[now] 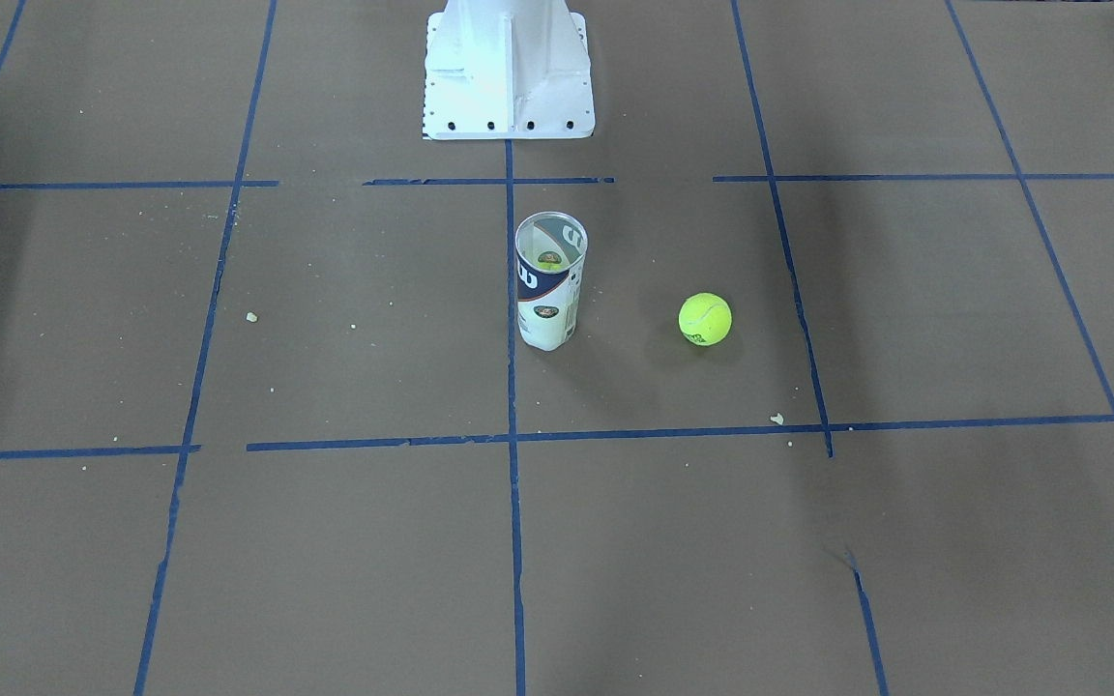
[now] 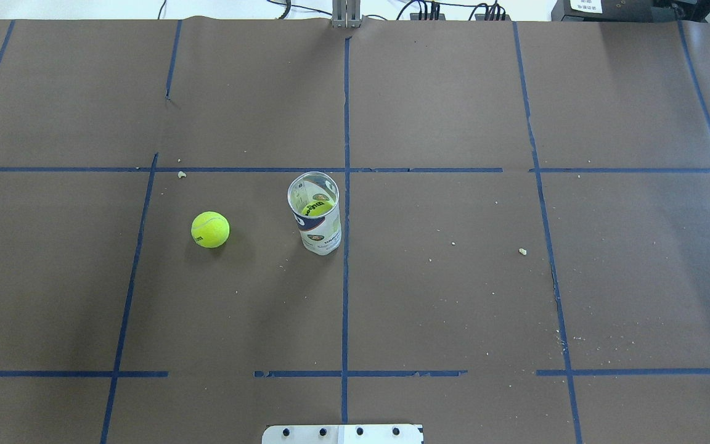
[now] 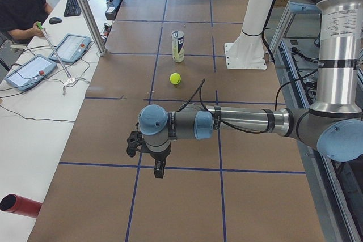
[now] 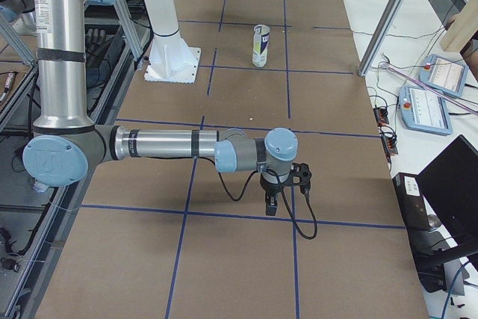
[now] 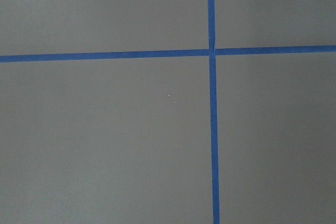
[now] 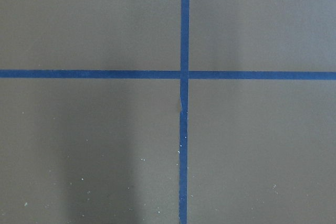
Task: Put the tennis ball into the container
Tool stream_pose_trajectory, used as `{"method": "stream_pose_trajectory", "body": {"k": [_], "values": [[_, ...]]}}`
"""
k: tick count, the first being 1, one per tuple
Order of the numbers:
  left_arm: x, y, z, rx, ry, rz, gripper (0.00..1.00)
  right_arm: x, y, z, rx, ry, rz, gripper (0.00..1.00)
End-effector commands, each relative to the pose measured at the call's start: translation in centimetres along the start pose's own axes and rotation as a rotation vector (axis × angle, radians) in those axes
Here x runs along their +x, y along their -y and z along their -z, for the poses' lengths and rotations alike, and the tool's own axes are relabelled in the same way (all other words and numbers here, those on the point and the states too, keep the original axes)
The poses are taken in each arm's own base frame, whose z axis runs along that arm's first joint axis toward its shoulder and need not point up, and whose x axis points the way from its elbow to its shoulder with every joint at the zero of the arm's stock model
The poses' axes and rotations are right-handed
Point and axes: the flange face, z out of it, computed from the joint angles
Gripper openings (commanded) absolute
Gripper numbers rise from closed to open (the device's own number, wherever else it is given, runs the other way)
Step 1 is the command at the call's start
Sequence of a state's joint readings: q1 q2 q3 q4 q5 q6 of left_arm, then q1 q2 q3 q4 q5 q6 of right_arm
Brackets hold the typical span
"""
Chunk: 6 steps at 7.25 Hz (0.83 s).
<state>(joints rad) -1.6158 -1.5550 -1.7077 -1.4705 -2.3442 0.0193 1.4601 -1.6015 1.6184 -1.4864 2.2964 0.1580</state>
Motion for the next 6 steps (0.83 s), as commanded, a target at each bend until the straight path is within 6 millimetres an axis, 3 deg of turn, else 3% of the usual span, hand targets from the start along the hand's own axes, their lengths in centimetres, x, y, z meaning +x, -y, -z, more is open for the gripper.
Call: {"method": "stream_pose_trajectory", "body": {"k": [1, 4, 6], "values": [[10.9, 1.6, 3.1, 0.060, -0.019, 0.046, 1.00, 0.0, 0.0, 0.0, 0.000, 0.000, 0.000, 1.00], [31.2, -2.0, 5.5, 0.061, -0.151, 0.105, 1.00, 0.0, 0.0, 0.0, 0.000, 0.000, 0.000, 1.00], [47.4, -2.5, 1.4, -0.029, -0.197, 0.131, 1.00, 0.0, 0.0, 0.0, 0.000, 0.000, 0.000, 1.00]]}}
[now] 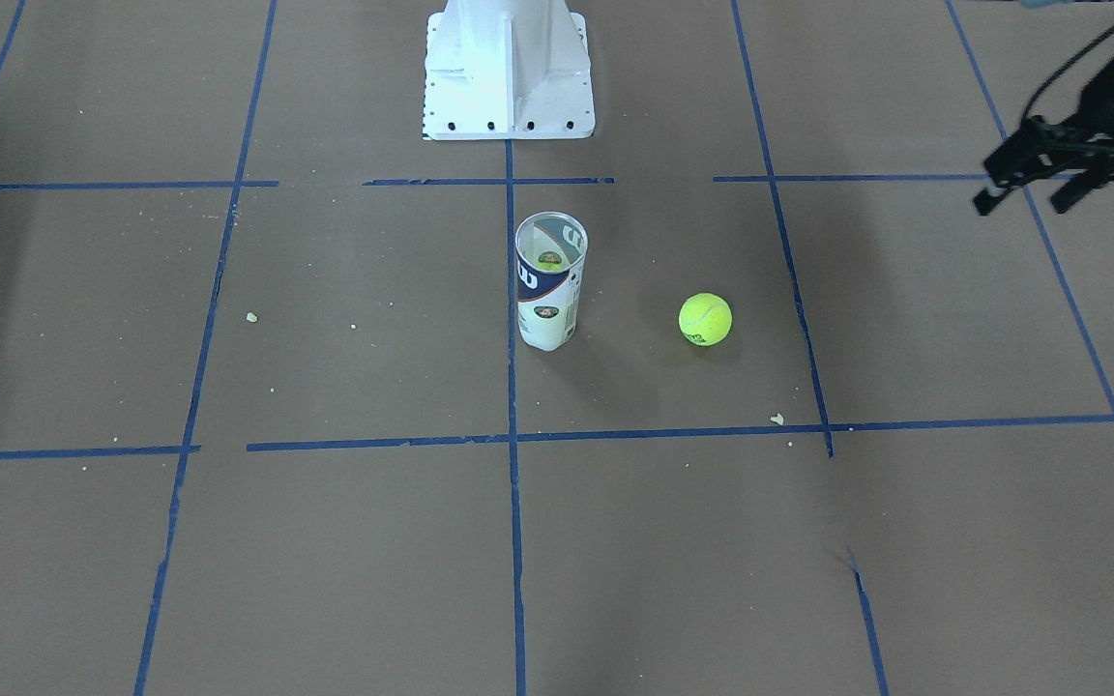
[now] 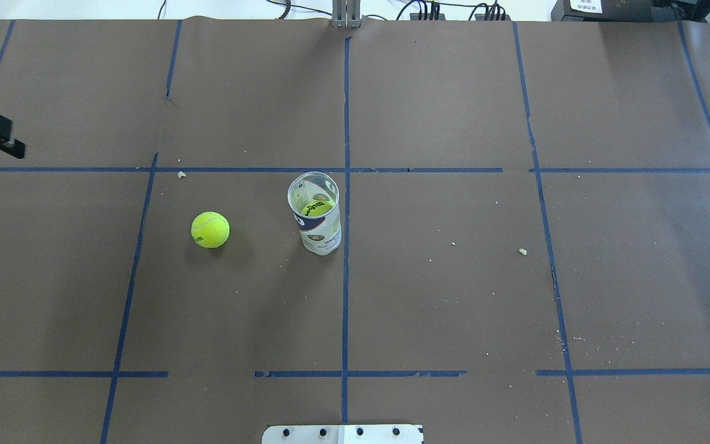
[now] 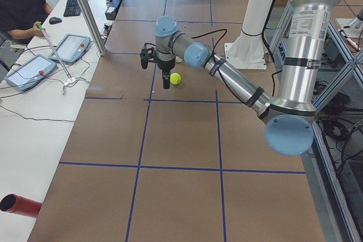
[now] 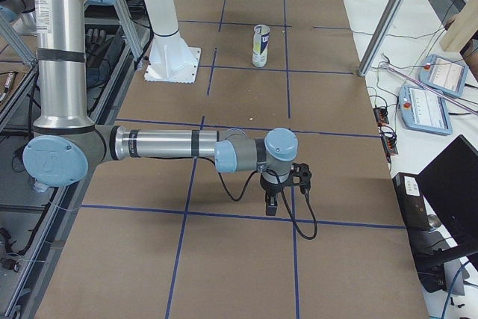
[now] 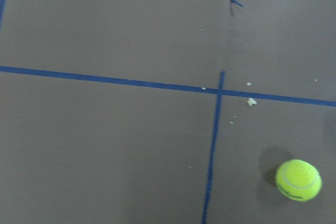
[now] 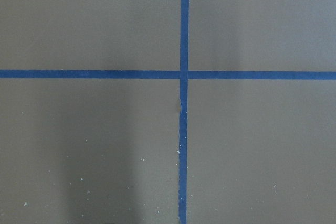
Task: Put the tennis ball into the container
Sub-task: 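Move the left gripper in and down over the yellow-green tennis ball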
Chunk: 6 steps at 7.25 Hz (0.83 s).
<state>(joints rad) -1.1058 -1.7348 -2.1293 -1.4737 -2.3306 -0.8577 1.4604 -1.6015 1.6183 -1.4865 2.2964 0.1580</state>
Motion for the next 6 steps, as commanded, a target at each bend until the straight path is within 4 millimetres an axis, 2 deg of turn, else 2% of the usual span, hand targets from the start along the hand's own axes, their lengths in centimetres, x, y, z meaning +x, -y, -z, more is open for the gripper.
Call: {"method": "stream_pose_trajectory", "body": {"k": [1, 2, 3, 5, 6], "values": [[13.8, -2.9, -8.5, -0.028, 0.034, -0.018, 1.00, 0.0, 0.0, 0.0, 0.000, 0.000, 0.000, 1.00], [16.7, -3.5, -13.7, -0.040, 0.094, -0.060, 1.00, 0.0, 0.0, 0.0, 0.000, 0.000, 0.000, 1.00], [18.4, -3.2, -15.5, -0.024, 0.103, -0.083, 1.00, 0.0, 0.0, 0.0, 0.000, 0.000, 0.000, 1.00], [18.2, -3.2, -17.9, 0.013, 0.087, -0.098, 1.00, 0.0, 0.0, 0.0, 0.000, 0.000, 0.000, 1.00], [17.9, -3.4, -19.8, -0.004, 0.111, -0.097, 1.00, -0.1, 0.0, 0.0, -0.001, 0.000, 0.001, 1.00]]}}
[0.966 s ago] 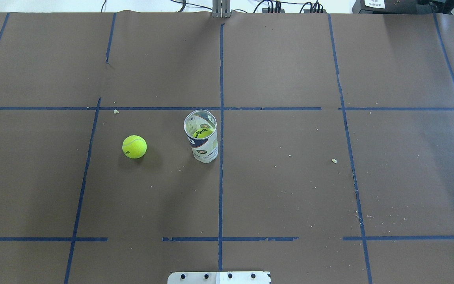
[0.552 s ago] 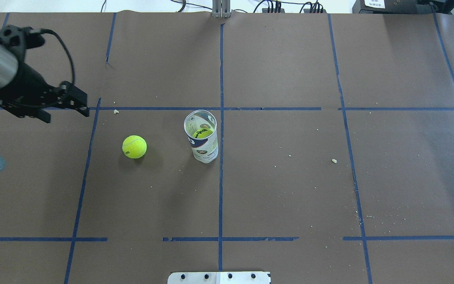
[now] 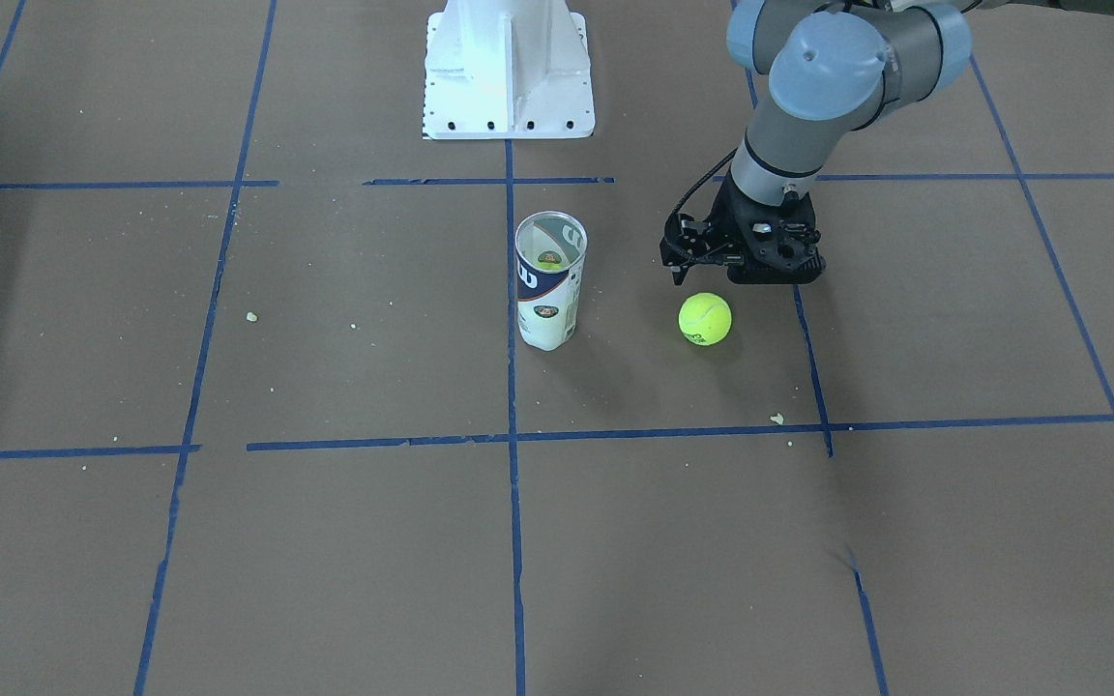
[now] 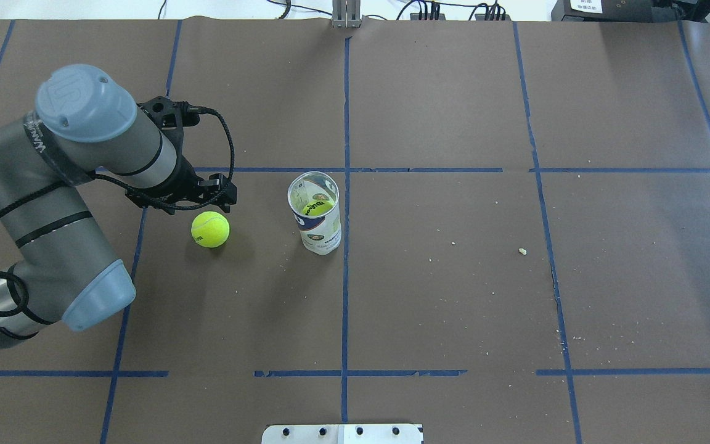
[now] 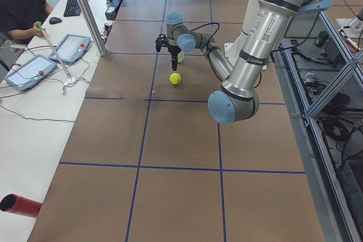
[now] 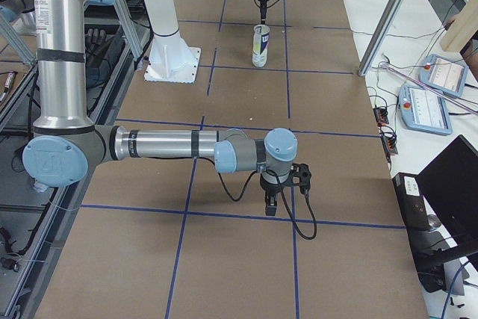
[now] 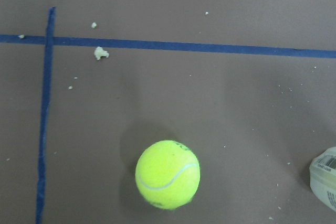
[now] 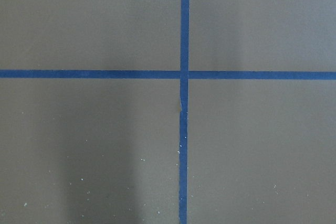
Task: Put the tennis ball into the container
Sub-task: 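Move the left gripper in and down over the yellow-green tennis ball, then close the left gripper around the tennis ball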
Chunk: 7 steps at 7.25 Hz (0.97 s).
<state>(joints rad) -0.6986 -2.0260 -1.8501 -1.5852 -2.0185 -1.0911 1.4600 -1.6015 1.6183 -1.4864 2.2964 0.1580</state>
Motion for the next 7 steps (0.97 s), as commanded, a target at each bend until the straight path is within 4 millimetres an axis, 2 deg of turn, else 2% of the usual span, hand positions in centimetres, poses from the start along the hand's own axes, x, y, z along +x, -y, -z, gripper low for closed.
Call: {"method": "stream_pose_trajectory", "body": {"k": [1, 2, 7], "values": [[0.2, -0.3, -4.5, 0.009, 0.031, -0.019, 1.00, 0.0, 0.0, 0.0, 0.000, 0.000, 0.000, 1.00], [-0.2, 0.1, -5.9, 0.037, 0.030, -0.028, 1.00, 0.0, 0.0, 0.0, 0.000, 0.000, 0.000, 1.00], [-0.8, 0.4, -6.9, 0.032, 0.044, -0.026, 1.00, 0.0, 0.0, 0.0, 0.000, 0.000, 0.000, 1.00]]}}
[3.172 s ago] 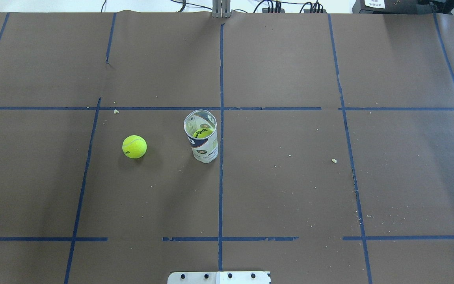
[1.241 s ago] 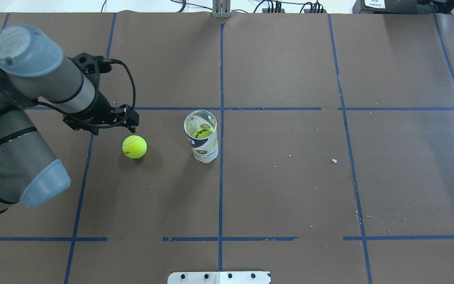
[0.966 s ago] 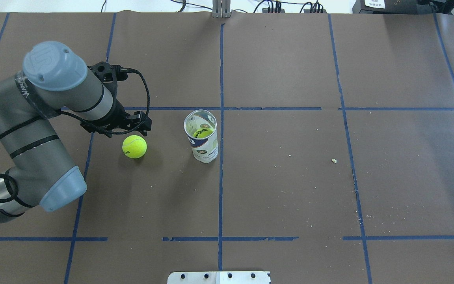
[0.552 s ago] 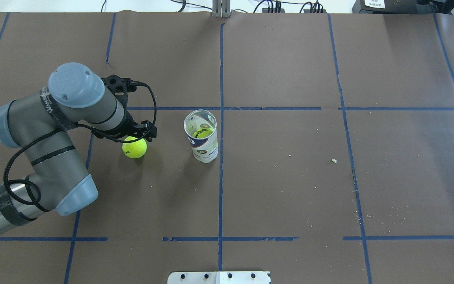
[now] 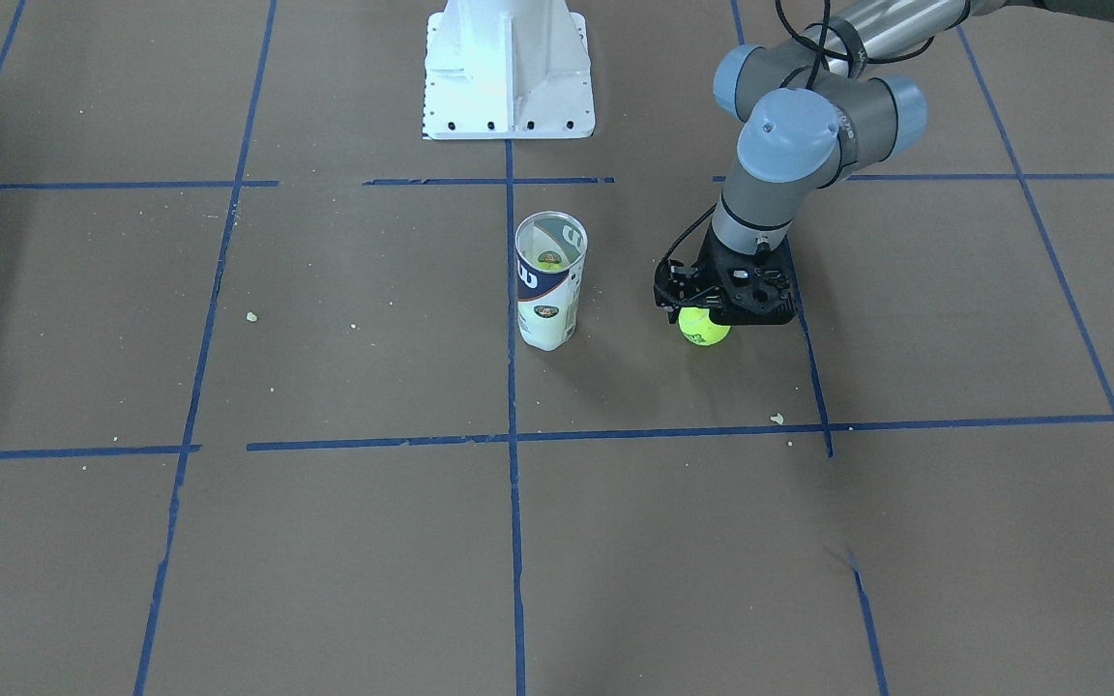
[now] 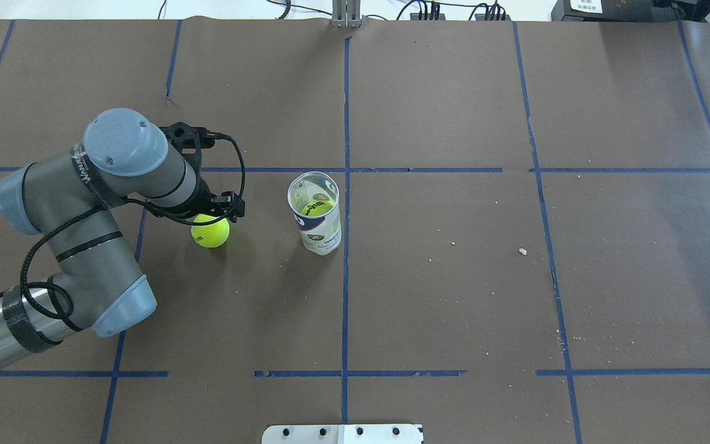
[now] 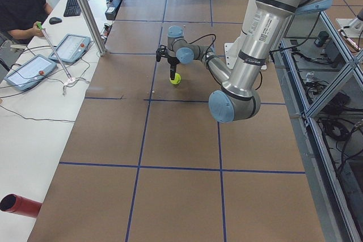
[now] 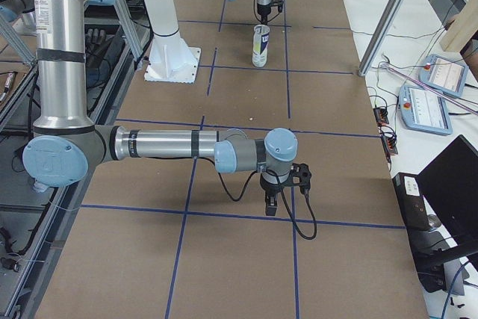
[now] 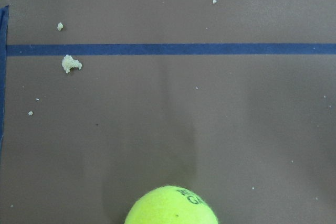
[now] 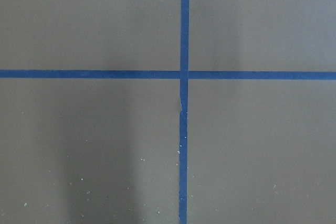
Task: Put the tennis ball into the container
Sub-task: 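Close the left gripper around the tennis ball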
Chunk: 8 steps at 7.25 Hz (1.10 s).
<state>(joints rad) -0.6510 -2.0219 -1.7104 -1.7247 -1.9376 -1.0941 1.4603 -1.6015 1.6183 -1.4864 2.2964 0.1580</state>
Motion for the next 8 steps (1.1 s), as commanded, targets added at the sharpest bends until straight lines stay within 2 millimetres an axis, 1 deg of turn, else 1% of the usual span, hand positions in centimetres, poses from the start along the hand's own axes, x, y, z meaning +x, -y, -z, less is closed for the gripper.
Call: {"method": "stream_pose_trajectory", "body": {"k": [1, 3, 4, 5, 6, 7, 8], "values": [[-0.4, 0.0, -0.9, -0.008, 0.013, 0.004, 1.00, 0.0, 0.0, 0.0, 0.000, 0.000, 0.000, 1.00], [-0.8, 0.2, -2.1, -0.018, 0.028, 0.012, 1.00, -0.1, 0.0, 0.0, -0.001, 0.000, 0.001, 1.00], [-1.0, 0.3, -2.3, -0.013, 0.019, 0.011, 1.00, 0.0, 0.0, 0.0, 0.000, 0.000, 0.000, 1.00], [-1.4, 0.2, -2.7, -0.018, 0.026, 0.015, 0.96, 0.0, 0.0, 0.0, 0.000, 0.000, 0.000, 1.00], [-1.3, 0.1, -2.9, -0.019, 0.028, 0.016, 0.67, 0.0, 0.0, 0.0, 0.000, 0.000, 0.000, 1.00], [-1.2, 0.0, -2.8, -0.022, 0.024, 0.015, 0.39, 0.0, 0.0, 0.0, 0.000, 0.000, 0.000, 1.00], [-0.8, -0.1, -2.3, -0.021, 0.012, 0.028, 0.14, 0.0, 0.0, 0.0, 0.000, 0.000, 0.000, 1.00]]}}
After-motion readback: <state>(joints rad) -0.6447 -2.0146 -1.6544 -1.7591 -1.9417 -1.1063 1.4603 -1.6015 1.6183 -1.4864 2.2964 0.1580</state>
